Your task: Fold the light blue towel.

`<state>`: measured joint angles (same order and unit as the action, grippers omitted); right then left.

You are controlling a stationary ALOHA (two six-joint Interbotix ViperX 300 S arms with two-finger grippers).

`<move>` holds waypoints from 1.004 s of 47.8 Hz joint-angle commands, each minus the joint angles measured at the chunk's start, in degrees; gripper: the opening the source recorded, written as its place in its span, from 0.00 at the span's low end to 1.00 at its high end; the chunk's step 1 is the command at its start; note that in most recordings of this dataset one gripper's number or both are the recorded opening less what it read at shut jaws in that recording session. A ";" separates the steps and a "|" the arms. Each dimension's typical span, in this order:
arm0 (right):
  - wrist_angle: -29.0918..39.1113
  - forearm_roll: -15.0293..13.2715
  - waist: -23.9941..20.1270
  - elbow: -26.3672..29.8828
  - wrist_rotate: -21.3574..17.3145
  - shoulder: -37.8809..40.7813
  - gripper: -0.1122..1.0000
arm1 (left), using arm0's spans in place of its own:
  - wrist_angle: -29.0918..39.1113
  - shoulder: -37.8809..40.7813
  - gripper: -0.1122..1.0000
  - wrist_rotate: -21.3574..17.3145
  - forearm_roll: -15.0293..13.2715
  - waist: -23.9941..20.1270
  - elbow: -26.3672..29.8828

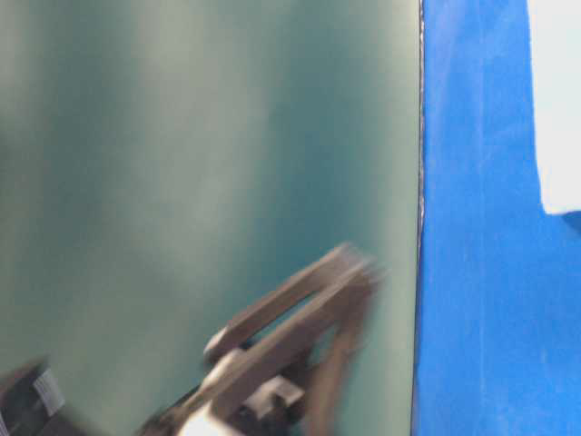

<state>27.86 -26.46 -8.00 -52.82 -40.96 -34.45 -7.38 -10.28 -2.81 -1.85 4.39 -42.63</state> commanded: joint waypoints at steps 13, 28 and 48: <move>1.41 -7.21 -0.18 -3.96 0.09 -19.16 0.63 | -0.26 -18.90 0.82 0.00 0.09 0.00 -10.28; 1.32 -8.26 -0.18 -11.25 0.00 -30.41 0.63 | 0.18 -36.56 0.82 0.00 0.18 0.00 -21.09; -2.46 -9.14 1.58 -19.95 -1.05 -38.32 0.63 | -0.26 -48.87 0.82 1.05 0.18 0.00 -33.22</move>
<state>26.46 -35.42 -7.29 -72.86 -41.84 -72.86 -7.12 -57.92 -1.85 -1.85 4.39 -75.15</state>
